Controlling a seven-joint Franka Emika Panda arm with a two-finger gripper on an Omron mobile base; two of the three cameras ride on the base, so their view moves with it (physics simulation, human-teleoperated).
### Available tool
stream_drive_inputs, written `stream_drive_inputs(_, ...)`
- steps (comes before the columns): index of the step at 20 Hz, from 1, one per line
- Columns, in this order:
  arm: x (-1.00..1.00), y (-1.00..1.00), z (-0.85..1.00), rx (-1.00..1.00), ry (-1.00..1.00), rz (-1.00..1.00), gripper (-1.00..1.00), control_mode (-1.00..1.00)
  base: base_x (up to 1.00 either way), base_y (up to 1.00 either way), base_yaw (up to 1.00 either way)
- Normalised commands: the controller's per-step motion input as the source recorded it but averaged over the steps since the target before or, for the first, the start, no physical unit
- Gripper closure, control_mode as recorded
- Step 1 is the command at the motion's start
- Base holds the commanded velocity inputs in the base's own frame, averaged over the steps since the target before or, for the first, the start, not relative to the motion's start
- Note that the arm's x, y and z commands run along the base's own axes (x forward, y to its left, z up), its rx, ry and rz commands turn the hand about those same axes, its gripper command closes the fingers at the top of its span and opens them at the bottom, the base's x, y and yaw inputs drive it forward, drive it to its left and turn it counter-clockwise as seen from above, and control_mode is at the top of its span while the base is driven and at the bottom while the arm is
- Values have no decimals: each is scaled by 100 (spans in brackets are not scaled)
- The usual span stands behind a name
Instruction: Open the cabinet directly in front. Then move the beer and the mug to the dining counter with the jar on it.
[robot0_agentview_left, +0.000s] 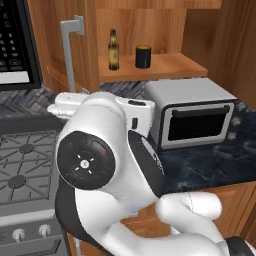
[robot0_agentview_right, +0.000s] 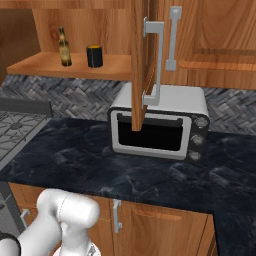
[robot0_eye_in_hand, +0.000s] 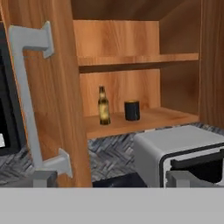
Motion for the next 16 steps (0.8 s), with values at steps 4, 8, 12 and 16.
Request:
stream_drive_inputs(4, 0, -98, -4, 1, 0, 54, -100, -100, 0, 0, 0)
stream_drive_inputs(8, 0, -94, 0, 0, -3, 59, -100, -100, 0, 0, 0)
stream_drive_inputs(12, 4, -88, 0, 3, -3, 55, -100, -100, 0, 0, 0)
stream_drive_inputs(16, 42, -46, -1, 4, 0, 45, -100, -100, 0, 0, 0)
